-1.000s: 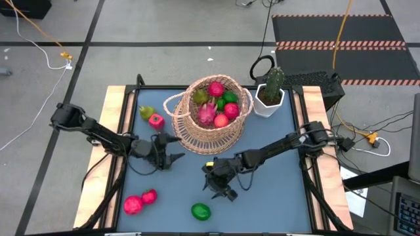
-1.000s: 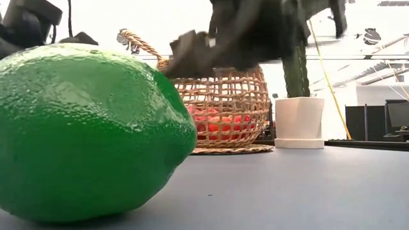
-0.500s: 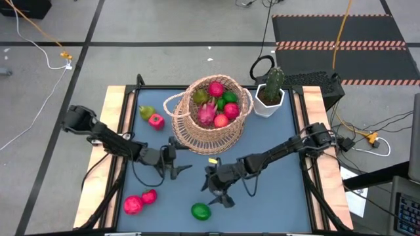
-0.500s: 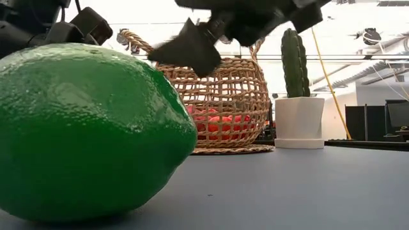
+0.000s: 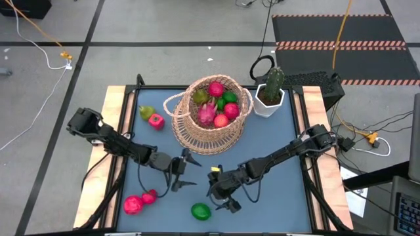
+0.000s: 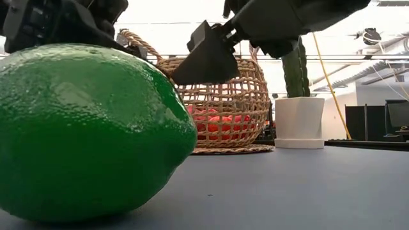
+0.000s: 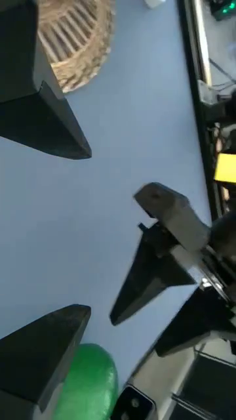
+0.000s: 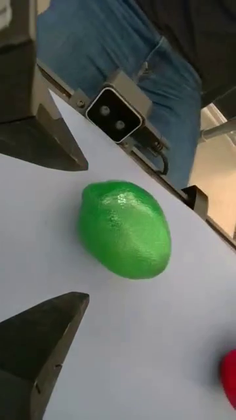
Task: Build produce basket
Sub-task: Put the lime into the basket
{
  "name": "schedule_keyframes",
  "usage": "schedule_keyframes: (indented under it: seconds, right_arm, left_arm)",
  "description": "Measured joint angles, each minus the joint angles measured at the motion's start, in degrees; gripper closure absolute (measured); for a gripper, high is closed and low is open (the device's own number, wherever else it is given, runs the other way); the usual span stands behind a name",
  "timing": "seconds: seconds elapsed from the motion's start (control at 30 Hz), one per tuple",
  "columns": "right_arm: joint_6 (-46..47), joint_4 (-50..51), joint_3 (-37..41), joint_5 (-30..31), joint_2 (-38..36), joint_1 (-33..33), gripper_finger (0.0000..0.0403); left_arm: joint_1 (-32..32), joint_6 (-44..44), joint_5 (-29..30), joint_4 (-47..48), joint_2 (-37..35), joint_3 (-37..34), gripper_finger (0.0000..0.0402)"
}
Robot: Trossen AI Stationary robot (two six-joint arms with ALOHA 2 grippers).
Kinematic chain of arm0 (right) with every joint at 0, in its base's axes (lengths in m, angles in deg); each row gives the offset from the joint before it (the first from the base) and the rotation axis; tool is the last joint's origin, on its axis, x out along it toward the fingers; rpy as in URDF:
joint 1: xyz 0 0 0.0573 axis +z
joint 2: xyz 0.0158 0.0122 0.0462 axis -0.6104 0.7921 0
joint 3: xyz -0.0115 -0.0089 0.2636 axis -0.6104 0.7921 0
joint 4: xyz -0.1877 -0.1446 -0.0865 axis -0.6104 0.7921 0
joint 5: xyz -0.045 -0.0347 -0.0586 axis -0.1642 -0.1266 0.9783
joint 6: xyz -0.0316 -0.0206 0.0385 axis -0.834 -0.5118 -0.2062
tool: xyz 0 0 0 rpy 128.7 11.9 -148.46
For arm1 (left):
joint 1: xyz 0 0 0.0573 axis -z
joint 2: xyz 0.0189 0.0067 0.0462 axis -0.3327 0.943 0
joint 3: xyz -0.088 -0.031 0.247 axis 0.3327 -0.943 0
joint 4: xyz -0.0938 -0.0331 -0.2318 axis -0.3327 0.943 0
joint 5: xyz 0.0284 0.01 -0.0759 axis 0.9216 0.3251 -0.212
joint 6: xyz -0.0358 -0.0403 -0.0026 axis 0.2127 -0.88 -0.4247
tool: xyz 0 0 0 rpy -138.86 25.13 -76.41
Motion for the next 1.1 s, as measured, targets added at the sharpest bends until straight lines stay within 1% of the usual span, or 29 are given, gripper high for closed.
schedule_keyframes:
  seconds: [0.07,0.13,0.2,0.27,0.37,0.47,0.67,0.73,0.9,1.0,1.1]
  right_arm:
    - [-0.1,-3.7,0.0,1.4,0.0,0.2,0.0094]
    - [0.0,-11.4,0.0,3.0,0.1,0.3,0.0094]
    - [3.8,-15.5,-1.3,3.0,0.0,-0.1,0.0094]
    - [6.9,-12.9,-3.9,3.5,-0.1,-0.6,0.0094]
    - [8.3,-1.6,-7.6,10.4,0.4,-0.5,0.0094]
    - [10.1,6.9,-10.1,17.1,1.6,1.0,0.0094]
    - [13.1,6.8,-13.6,22.4,4.3,6.0,0.0094]
    - [13.5,7.0,-15.1,24.3,5.7,7.2,0.0090]
    - [12.4,8.9,-17.4,31.6,9.8,10.3,0.0068]
    - [16.0,9.0,-17.5,32.5,12.4,11.0,0.0053]
    - [19.4,8.0,-17.3,31.0,15.0,11.1,0.0048]
  left_arm:
    - [0.0,0.3,-1.7,0.0,0.0,0.4,0.0021]
    - [0.0,0.5,-4.5,0.2,0.0,0.5,0.0021]
    - [0.2,0.6,-7.4,0.3,0.0,1.0,0.0021]
    - [0.4,2.1,-8.4,0.5,0.0,1.3,0.0021]
    - [0.7,2.7,-8.0,0.4,0.0,2.4,0.0021]
    - [1.3,-0.9,-5.5,0.3,0.0,3.1,0.0021]
    - [7.2,-7.0,-0.3,-0.5,0.0,3.2,0.0021]
    - [9.9,-7.8,3.7,-1.0,0.0,3.2,0.0021]
    - [16.5,-9.2,13.5,-2.9,0.0,3.2,0.0021]
    - [19.5,-9.6,18.1,-3.2,0.0,3.2,0.0021]
    - [21.4,-10.9,19.5,-3.4,0.0,3.2,0.0021]
